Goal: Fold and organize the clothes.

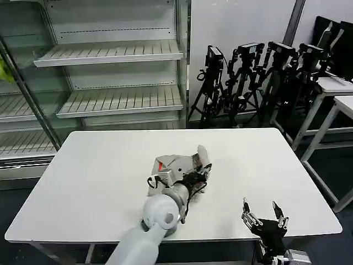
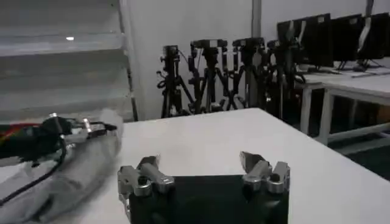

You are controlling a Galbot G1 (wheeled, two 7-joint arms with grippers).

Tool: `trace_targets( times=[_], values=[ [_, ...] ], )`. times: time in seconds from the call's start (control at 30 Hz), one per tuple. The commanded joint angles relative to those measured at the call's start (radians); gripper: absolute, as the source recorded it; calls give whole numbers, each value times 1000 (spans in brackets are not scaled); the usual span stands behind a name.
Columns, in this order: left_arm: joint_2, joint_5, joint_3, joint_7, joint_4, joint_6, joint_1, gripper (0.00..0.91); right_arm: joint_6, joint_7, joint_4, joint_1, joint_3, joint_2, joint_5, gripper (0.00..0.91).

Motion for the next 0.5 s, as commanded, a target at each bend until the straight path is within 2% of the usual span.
trace_targets(
  times=[0.03, 0.17, 0.3, 0.33, 0.4, 0.5],
  values=[
    [-9, 430, 91, 88, -1, -180, -10, 907, 11, -2, 10, 7, 2, -4, -15, 907],
    [20, 438, 28, 89, -84, -230, 48, 907, 29, -4, 12, 11, -6, -5, -29, 907],
    [112, 453, -114, 107, -222, -239, 175, 907, 84, -18, 11, 9, -19, -7, -87, 907],
    [138, 467, -150, 113, -256, -243, 215, 907, 119, -31, 4, 7, -21, -11, -114, 907],
    [171, 510, -201, 121, -303, -261, 292, 907, 177, -39, -7, 7, -22, -25, -141, 907],
    [192, 560, -290, 129, -365, -280, 409, 907, 200, -35, 4, 1, -23, -40, -143, 907]
  ],
)
